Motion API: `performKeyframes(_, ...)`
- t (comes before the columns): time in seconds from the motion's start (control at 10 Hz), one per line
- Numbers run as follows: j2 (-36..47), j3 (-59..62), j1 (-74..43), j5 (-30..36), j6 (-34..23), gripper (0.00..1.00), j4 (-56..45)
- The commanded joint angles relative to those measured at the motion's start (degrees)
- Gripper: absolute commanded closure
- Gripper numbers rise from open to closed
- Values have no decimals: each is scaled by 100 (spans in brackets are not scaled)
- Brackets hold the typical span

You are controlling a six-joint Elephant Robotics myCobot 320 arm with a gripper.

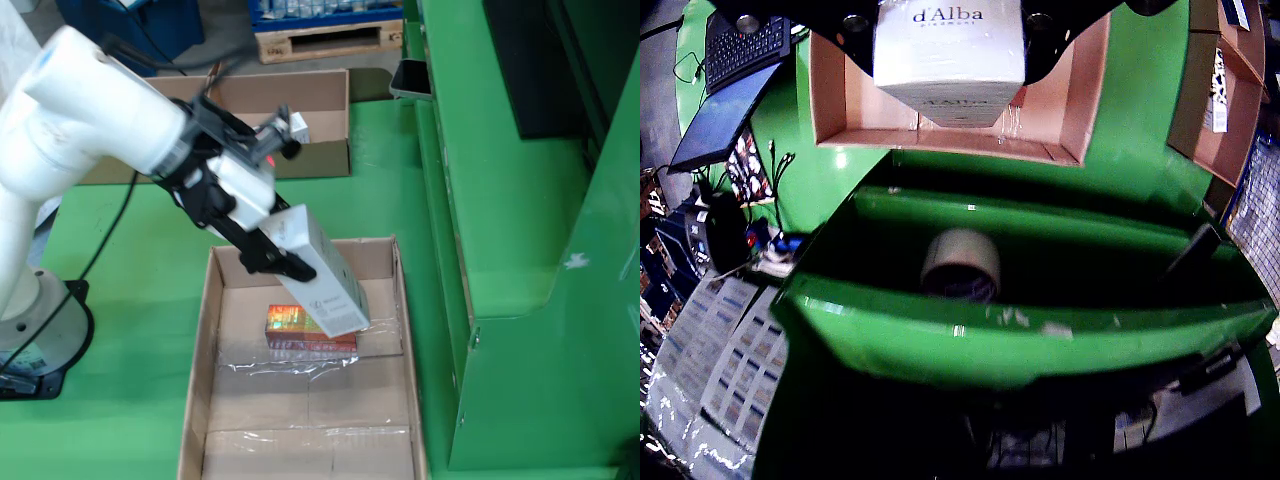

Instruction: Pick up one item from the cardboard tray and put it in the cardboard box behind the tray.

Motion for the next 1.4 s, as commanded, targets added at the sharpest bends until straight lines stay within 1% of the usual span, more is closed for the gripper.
performKeyframes(0.0,305,149,88,-126,55,100,293)
performKeyframes(0.1,305,149,88,-126,55,100,293)
performKeyframes(0.2,376,149,159,-226,89,100,509)
performKeyframes(1.3,376,149,159,-226,89,100,509)
